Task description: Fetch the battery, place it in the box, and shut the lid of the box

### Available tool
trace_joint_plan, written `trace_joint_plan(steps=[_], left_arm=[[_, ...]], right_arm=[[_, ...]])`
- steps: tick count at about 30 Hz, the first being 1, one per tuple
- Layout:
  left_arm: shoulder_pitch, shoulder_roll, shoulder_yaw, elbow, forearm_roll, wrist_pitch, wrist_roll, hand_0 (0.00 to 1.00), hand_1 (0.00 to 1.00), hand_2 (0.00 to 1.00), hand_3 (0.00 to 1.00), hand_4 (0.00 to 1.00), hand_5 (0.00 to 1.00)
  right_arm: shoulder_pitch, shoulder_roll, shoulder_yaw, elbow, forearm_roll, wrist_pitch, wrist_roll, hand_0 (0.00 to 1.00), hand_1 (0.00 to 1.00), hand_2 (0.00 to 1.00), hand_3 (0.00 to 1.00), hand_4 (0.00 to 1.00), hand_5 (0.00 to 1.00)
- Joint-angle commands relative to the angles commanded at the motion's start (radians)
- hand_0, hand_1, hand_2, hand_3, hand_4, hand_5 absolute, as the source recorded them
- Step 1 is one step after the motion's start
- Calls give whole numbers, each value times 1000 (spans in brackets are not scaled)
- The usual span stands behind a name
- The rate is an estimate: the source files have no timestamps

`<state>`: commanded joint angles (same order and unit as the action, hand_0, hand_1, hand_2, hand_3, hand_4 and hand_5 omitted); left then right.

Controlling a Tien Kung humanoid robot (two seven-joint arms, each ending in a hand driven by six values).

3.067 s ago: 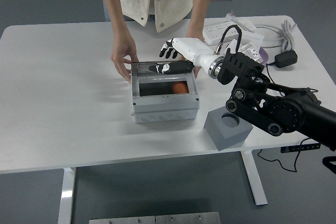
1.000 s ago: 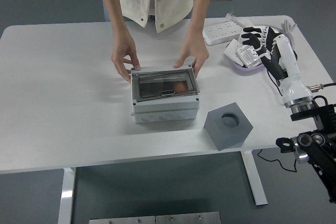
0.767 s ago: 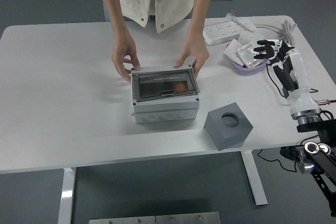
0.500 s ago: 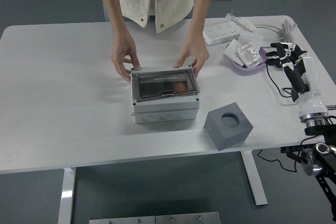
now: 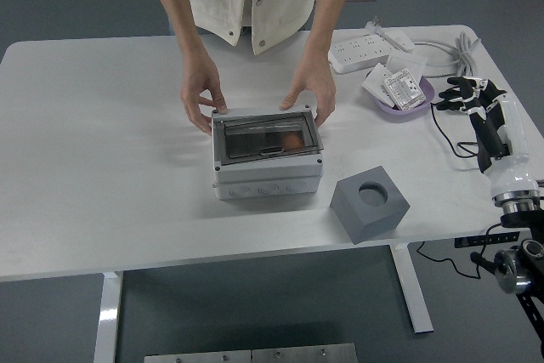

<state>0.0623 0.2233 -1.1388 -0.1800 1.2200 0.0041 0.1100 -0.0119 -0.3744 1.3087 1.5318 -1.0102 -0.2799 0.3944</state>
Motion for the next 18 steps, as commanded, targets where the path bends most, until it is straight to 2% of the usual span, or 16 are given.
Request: trace_joint_plan(steps=[18], left_arm=[[13,-5,-19,0,14,0,6,606,757,604,480,62,2]], right_arm=[[-4,14,7,0,-15,10,-11,553,437,499,565,831,640]])
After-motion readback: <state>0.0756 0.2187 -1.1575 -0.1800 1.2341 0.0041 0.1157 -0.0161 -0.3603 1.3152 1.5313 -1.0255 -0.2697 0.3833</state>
